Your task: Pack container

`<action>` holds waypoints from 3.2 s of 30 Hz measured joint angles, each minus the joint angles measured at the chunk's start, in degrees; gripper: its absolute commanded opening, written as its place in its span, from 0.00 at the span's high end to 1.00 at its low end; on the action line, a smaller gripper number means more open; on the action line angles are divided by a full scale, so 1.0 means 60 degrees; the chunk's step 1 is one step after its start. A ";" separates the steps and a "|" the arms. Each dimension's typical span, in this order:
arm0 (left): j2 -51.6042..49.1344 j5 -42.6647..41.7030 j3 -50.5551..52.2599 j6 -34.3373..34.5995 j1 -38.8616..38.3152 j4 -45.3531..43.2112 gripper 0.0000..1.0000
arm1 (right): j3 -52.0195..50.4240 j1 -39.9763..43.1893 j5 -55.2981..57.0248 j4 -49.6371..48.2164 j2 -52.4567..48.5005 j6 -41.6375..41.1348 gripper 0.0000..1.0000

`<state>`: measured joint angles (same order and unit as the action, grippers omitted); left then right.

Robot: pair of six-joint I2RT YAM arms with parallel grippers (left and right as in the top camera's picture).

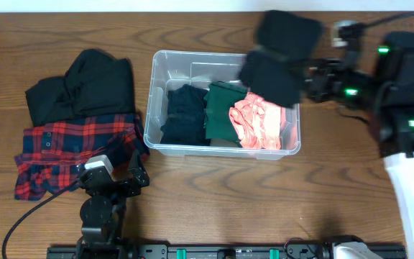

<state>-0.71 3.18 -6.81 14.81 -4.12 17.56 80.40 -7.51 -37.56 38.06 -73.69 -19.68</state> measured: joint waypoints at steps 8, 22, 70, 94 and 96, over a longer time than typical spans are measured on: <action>0.0000 0.0000 0.0000 0.0000 0.0000 -0.0004 0.02 | 0.0000 -0.2776 0.0280 -0.2364 -0.1923 -0.1676 0.99; 0.0000 0.0004 0.0000 0.0000 0.0000 -0.0004 0.02 | 0.0000 -0.3854 0.1279 -0.3705 -0.6011 -0.3956 0.99; -0.0120 -0.0106 -0.0204 0.0372 0.0000 0.0146 0.02 | 0.0004 0.2025 0.7588 0.3053 0.0237 -0.1133 0.01; -0.7905 0.4193 -1.0171 0.2229 0.1435 0.7981 0.02 | 0.0007 0.2029 0.7588 0.3075 0.0237 -0.1133 0.01; -0.8280 0.3807 -1.0178 0.2433 0.2528 0.8003 0.02 | 0.0007 0.2029 0.7588 0.3075 0.0237 -0.1133 0.01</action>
<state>-50.39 26.02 -67.88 29.41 11.05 65.58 80.44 4.67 7.97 56.51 -72.27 -26.48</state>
